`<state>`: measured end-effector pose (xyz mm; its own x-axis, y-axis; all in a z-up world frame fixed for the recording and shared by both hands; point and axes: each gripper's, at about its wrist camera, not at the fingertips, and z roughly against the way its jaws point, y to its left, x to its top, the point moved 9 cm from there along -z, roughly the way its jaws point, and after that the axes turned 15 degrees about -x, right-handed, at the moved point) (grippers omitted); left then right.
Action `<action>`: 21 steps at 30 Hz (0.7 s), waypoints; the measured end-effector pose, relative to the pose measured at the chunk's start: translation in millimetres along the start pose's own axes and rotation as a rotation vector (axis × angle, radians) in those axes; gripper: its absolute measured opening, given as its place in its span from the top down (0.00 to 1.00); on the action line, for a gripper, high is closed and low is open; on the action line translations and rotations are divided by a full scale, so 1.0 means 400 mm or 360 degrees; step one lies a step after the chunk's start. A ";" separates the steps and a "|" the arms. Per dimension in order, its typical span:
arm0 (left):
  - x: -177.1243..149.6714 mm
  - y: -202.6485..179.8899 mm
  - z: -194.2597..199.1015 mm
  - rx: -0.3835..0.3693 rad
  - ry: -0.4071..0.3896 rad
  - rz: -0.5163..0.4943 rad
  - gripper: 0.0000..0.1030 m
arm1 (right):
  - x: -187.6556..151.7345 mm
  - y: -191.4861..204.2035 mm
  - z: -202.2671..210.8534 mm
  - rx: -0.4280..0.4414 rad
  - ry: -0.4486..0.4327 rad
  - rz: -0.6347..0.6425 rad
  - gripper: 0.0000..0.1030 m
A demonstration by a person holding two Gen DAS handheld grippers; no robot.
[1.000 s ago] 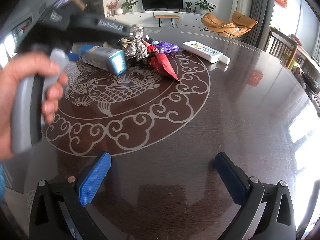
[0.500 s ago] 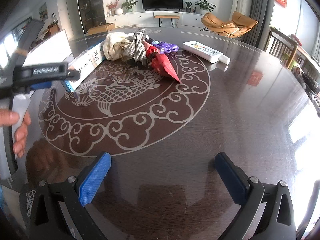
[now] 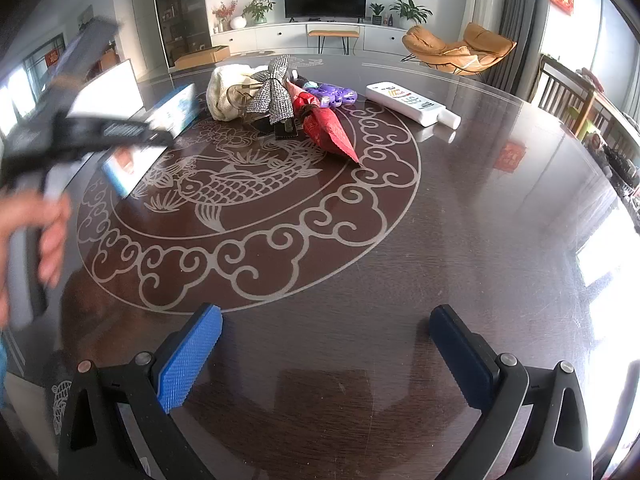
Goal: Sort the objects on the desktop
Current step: 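Hold the blue box in the left gripper while the right gripper reaches for the red packet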
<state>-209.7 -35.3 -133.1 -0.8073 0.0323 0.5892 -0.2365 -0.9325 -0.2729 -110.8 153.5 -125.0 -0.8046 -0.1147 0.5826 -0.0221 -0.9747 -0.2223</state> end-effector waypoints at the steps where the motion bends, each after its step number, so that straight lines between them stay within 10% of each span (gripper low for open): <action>1: -0.033 -0.004 0.025 -0.0012 0.0005 -0.0015 0.76 | 0.000 0.000 0.000 0.0000 0.0000 0.0000 0.00; 5: -0.130 -0.009 0.094 0.0007 0.0015 -0.0129 0.75 | 0.000 0.000 0.000 0.0000 0.0000 0.0000 0.00; 9: -0.158 0.014 0.125 0.0147 -0.0024 -0.0176 0.10 | 0.002 0.001 0.001 0.0000 0.0001 0.0000 0.00; 21: -0.166 0.059 0.096 0.0092 0.0033 -0.0030 0.00 | 0.002 0.001 0.002 0.0000 0.0000 -0.0001 0.00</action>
<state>-140.9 -73.4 -149.3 -0.8143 0.0570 0.5776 -0.2205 -0.9509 -0.2170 -111.0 153.0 -124.0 -0.8047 -0.1143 0.5826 -0.0225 -0.9747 -0.2223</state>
